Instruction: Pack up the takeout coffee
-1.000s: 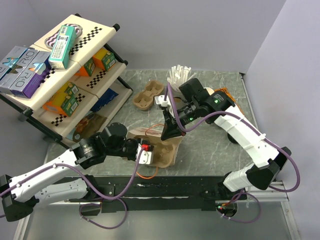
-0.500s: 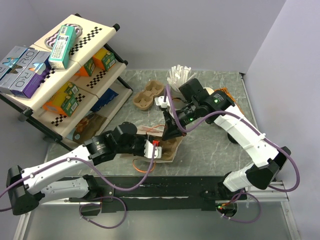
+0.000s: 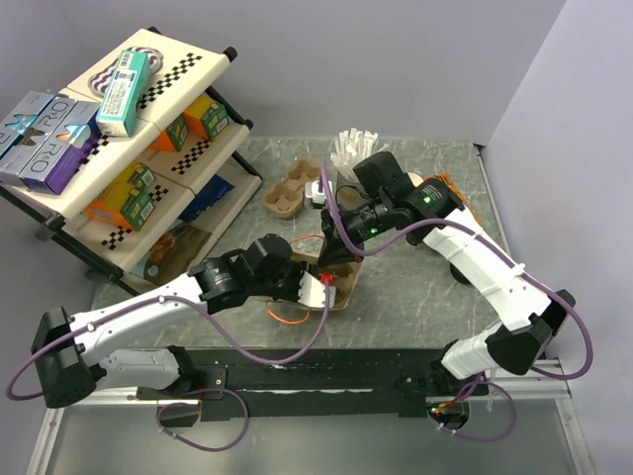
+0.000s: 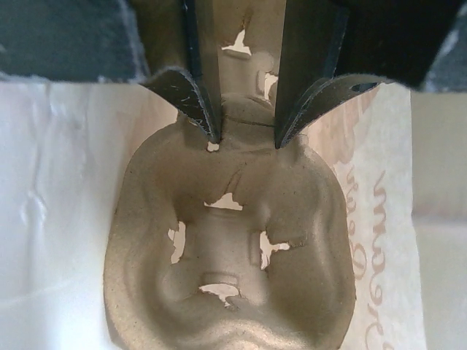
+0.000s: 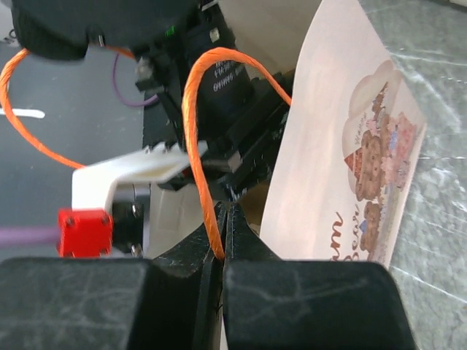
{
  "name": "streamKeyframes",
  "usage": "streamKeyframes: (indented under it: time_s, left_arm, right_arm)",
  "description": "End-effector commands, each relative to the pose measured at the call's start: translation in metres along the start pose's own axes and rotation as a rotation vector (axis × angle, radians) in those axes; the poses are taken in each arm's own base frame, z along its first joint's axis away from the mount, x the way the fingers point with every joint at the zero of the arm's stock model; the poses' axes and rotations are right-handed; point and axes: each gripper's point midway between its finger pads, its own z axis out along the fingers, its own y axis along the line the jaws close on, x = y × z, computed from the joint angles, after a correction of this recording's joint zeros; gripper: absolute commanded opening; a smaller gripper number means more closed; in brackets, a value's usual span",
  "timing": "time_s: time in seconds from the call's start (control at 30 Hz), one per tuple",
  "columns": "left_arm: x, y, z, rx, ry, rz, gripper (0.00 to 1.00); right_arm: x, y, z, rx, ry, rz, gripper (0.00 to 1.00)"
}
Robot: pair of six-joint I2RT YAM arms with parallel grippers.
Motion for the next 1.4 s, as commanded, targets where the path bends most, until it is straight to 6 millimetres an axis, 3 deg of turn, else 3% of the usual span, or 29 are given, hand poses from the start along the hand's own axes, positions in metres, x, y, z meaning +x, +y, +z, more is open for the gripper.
streamKeyframes:
  time_s: [0.0,0.33,0.7,0.83,1.03,1.17,1.37]
  left_arm:
    - [-0.015,0.010,-0.002,0.008,-0.005,-0.014,0.01]
    - [0.011,-0.002,0.004,0.055,0.104,-0.007,0.01]
    - [0.028,0.005,0.014,0.040,0.219,0.026,0.01]
    - [0.029,0.013,0.016,-0.002,0.235,0.073,0.01]
    - [0.024,0.009,0.015,0.024,0.209,0.077,0.01]
    - [0.012,0.004,0.016,0.022,0.132,0.046,0.01]
    - [0.016,0.002,0.023,-0.027,0.092,0.072,0.01]
  right_arm:
    - [-0.021,-0.007,-0.009,0.058,-0.051,-0.016,0.00]
    - [-0.015,-0.004,-0.010,0.058,-0.041,-0.029,0.00]
    - [-0.016,0.005,-0.006,0.039,-0.036,-0.051,0.00]
    - [-0.014,0.005,-0.004,0.037,-0.030,-0.039,0.00]
    - [-0.021,0.006,-0.006,0.038,-0.052,-0.041,0.00]
    - [-0.024,0.015,-0.008,-0.001,-0.069,-0.079,0.00]
    - [-0.023,0.028,-0.010,-0.058,-0.080,-0.097,0.00]
